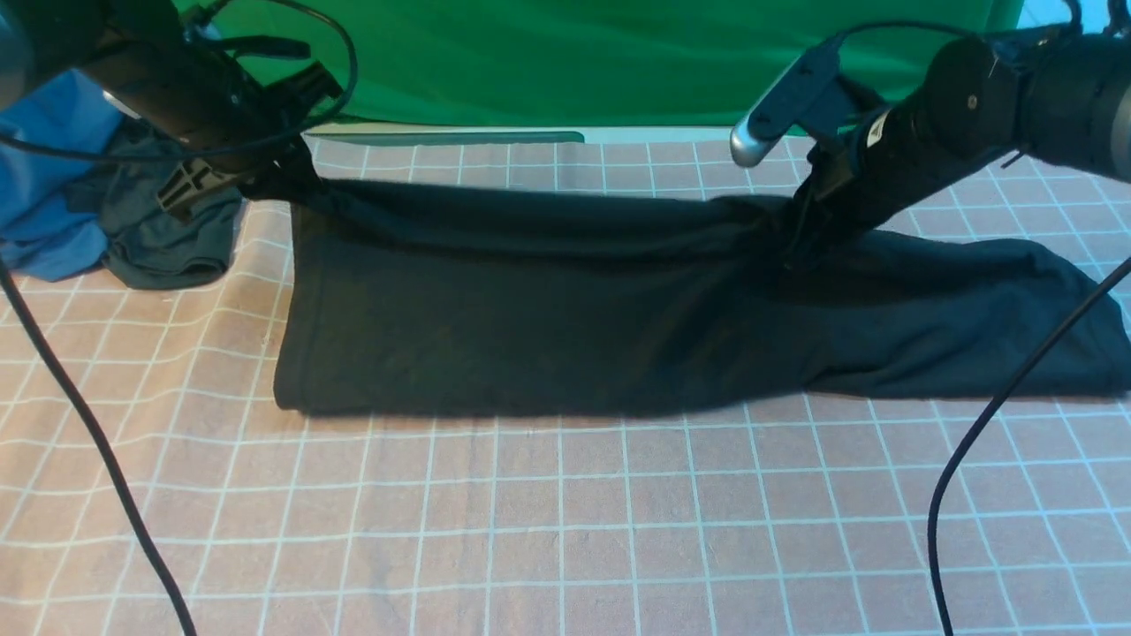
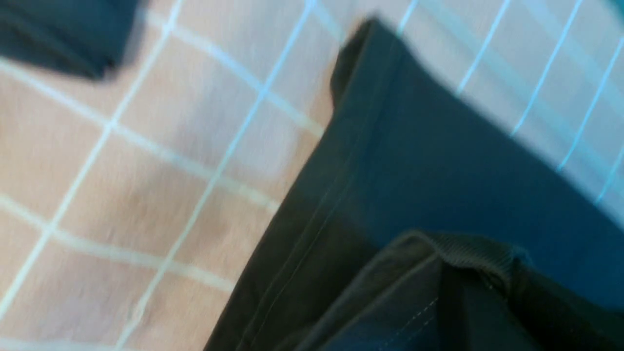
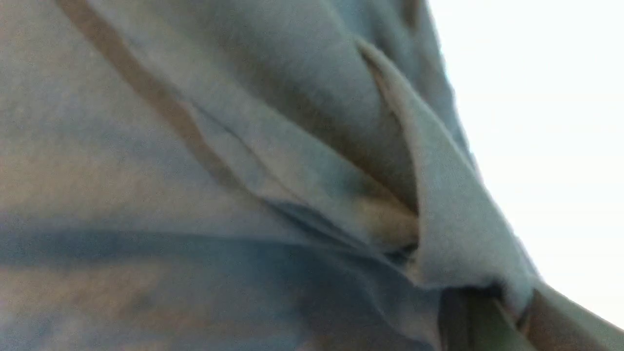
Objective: Fold a long-sleeved shirt over a pink coffee tablecloth.
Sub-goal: 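Fold the black garment in half by bringing its near edge over to the far edge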
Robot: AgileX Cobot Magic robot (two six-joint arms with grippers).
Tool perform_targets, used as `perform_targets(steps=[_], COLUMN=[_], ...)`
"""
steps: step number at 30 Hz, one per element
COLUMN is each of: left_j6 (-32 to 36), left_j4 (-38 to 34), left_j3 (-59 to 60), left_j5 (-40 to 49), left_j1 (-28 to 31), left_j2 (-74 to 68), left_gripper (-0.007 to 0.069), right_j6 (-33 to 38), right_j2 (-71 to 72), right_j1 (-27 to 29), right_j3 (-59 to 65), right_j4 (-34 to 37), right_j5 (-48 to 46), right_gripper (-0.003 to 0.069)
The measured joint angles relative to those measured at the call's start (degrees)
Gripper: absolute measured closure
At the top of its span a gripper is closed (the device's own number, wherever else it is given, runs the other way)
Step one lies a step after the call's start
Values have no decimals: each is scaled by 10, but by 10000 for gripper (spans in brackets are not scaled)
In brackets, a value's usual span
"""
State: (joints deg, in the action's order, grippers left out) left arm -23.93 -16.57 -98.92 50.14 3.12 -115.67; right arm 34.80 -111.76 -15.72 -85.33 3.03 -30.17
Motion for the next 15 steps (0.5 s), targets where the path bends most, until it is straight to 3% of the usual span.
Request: perform_targets(steps=[15], left_j6=[-4], left_j4=[-4], left_j3=[-1], left_j5=[-100], left_j1=[3], left_j2=[-29], left_gripper=[594], right_j6=[-49], right_j2=[-71], right_j1=[0], right_j3=[-39], right_j4=[2], right_j5=[88], right_gripper=[580])
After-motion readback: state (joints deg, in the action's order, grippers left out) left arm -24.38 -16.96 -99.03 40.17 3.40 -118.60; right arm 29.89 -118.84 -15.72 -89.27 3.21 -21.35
